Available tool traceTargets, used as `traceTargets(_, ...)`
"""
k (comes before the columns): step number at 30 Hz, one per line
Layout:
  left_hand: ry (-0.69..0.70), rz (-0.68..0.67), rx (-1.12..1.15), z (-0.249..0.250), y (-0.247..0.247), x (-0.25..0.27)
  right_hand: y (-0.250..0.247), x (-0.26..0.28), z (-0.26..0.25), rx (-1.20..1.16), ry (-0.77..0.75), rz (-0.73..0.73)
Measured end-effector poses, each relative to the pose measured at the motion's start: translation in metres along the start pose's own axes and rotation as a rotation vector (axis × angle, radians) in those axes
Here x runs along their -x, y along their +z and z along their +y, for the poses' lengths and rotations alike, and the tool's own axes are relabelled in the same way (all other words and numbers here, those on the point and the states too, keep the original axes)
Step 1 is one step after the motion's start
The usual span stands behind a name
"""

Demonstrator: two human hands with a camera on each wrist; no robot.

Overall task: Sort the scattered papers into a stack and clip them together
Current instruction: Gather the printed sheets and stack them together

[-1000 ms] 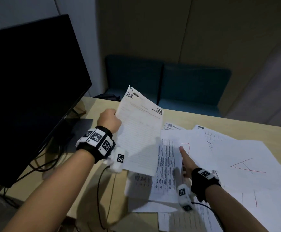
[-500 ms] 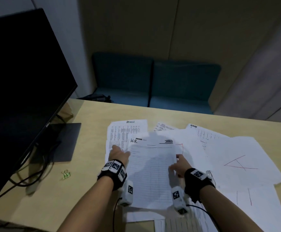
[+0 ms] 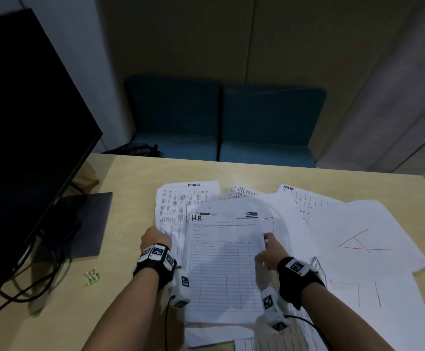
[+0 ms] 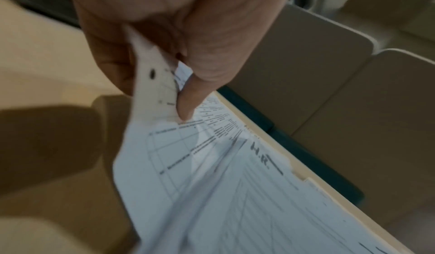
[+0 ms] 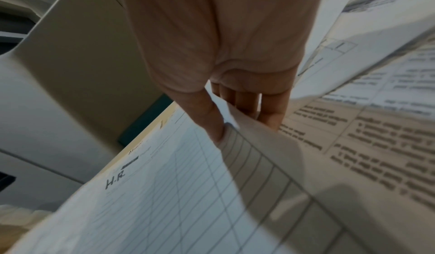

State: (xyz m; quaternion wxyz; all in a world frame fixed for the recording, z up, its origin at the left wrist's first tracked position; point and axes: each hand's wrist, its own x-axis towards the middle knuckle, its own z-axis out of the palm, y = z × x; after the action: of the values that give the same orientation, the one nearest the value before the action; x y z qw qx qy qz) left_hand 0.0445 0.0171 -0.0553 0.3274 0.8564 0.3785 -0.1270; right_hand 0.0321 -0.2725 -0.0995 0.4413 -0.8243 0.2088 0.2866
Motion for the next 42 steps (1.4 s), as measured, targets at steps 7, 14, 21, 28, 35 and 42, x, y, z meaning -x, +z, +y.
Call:
traceTargets(7,0.263,0.332,-0.074,0.039,-0.063,0.009,0.0,0.003,0.001,0.005,-0.018,0.004)
traceTargets(14,0.302,0.316,0.293,0.043,-0.112,0.011,-0.001,0.011,-0.004,-0.037,-0.043,0.061)
traceTargets(21,0.153,-0.127,0.268,-0.02,-0.036,0.031,-0.002,0.014,-0.003,-0.299,0.054,-0.037)
traceTargets(28,0.102,-0.401,-0.159,-0.04,0.011,0.069,0.003,0.035,-0.006,-0.166,-0.083,-0.035)
traceTargets(35,0.105,-0.288,0.022,-0.039,-0.004,0.06,0.01,0.051,-0.022,-0.14,-0.268,0.008)
traceTargets(42,0.187,-0.39,0.661,-0.028,-0.018,0.076,0.002,0.072,-0.057,-0.438,-0.404,-0.076)
